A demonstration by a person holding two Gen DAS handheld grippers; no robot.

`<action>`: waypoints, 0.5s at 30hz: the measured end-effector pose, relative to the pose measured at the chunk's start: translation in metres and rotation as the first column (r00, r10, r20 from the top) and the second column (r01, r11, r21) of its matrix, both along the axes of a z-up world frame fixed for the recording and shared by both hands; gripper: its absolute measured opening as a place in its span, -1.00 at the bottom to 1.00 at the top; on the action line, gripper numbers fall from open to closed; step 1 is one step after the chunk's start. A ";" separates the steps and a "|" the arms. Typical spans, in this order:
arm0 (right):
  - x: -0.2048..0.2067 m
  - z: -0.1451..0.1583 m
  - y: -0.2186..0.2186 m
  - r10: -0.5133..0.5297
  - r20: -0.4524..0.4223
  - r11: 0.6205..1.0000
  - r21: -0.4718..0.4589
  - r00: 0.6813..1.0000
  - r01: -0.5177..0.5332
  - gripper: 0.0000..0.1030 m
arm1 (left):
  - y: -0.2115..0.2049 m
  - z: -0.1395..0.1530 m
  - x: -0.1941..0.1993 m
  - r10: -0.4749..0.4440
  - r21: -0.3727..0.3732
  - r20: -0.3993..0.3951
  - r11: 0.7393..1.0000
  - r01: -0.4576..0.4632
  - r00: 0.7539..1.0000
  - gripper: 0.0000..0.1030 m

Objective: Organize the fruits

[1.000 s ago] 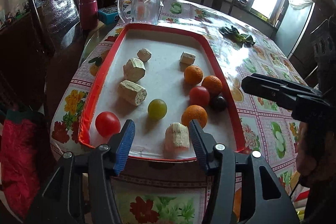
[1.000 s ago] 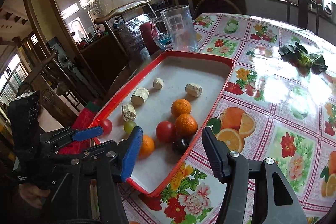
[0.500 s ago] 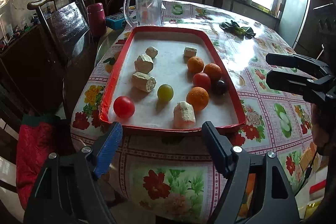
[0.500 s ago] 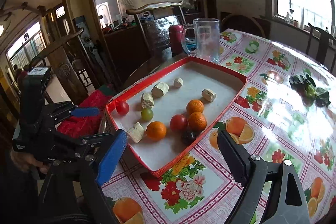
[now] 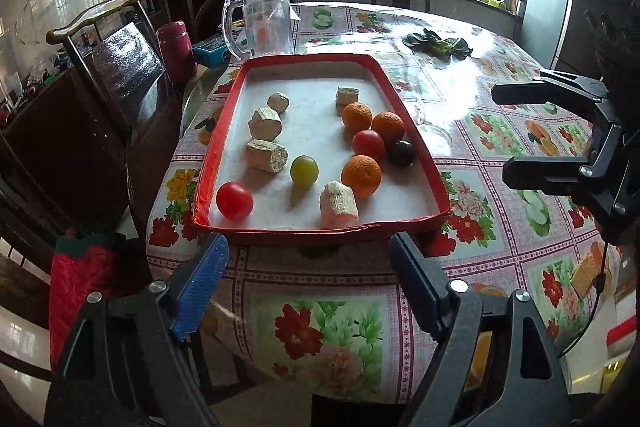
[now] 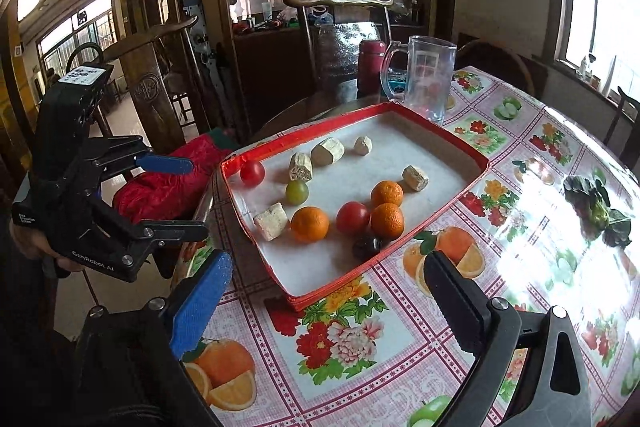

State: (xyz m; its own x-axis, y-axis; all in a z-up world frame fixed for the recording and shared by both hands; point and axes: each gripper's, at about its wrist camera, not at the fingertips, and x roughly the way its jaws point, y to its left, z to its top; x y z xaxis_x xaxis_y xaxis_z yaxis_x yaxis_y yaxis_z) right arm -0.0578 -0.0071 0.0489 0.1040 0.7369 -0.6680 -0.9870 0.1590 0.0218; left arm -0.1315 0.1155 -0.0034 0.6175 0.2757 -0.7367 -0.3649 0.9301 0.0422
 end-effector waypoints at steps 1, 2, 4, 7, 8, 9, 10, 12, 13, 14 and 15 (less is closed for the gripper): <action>-0.001 0.000 -0.001 0.003 0.007 1.000 -0.001 1.000 -0.003 0.90 | -0.001 0.001 0.000 -0.004 0.011 -0.001 1.000 0.004 1.000 0.61; -0.001 0.000 -0.001 0.007 0.013 1.000 -0.002 1.000 -0.007 0.90 | -0.003 0.002 -0.001 -0.007 0.022 -0.001 1.000 0.007 1.000 0.61; -0.002 0.000 -0.002 0.013 0.020 1.000 -0.004 1.000 -0.013 0.90 | -0.003 0.004 -0.001 -0.010 0.033 -0.002 0.999 0.010 1.000 0.61; -0.005 0.000 -0.002 0.027 0.032 1.000 -0.003 0.999 -0.027 0.90 | -0.002 0.006 -0.002 -0.010 0.043 0.001 0.999 0.010 1.000 0.61; -0.007 0.000 -0.002 0.032 0.040 0.999 -0.003 0.999 -0.032 0.90 | -0.001 0.007 -0.002 -0.002 0.050 -0.002 0.999 0.002 1.000 0.61; -0.009 -0.001 -0.001 0.038 0.051 0.999 -0.005 0.998 -0.038 0.90 | -0.001 0.007 -0.001 0.004 0.057 -0.007 0.998 -0.004 1.000 0.61; -0.012 -0.001 0.000 0.046 0.065 0.999 -0.008 0.997 -0.045 0.90 | 0.000 0.008 -0.001 0.008 0.066 -0.009 0.998 -0.007 1.000 0.61; -0.016 -0.002 0.002 0.055 0.092 0.998 -0.017 0.994 -0.054 0.91 | 0.000 0.009 -0.003 0.013 0.081 -0.003 0.997 -0.013 1.000 0.61; -0.018 -0.003 0.003 0.059 0.105 0.998 -0.021 0.993 -0.057 0.91 | 0.000 0.009 -0.003 0.013 0.081 0.000 0.997 -0.012 1.000 0.61; -0.020 -0.004 0.004 0.064 0.116 0.998 -0.025 0.991 -0.061 0.91 | 0.000 0.010 -0.004 0.013 0.076 0.005 0.997 -0.013 1.000 0.61; -0.022 -0.004 0.005 0.068 0.122 0.997 -0.029 0.990 -0.065 0.91 | 0.001 0.011 -0.005 0.015 0.069 0.011 0.997 -0.016 1.000 0.61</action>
State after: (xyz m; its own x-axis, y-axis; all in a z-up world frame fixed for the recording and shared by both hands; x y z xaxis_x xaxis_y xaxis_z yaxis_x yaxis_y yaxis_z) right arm -0.0796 -0.0017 0.0444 0.1380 0.7284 -0.6711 -0.9903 0.0921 -0.1036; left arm -0.1367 0.1170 0.0072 0.6204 0.3352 -0.7090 -0.3800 0.9193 0.1021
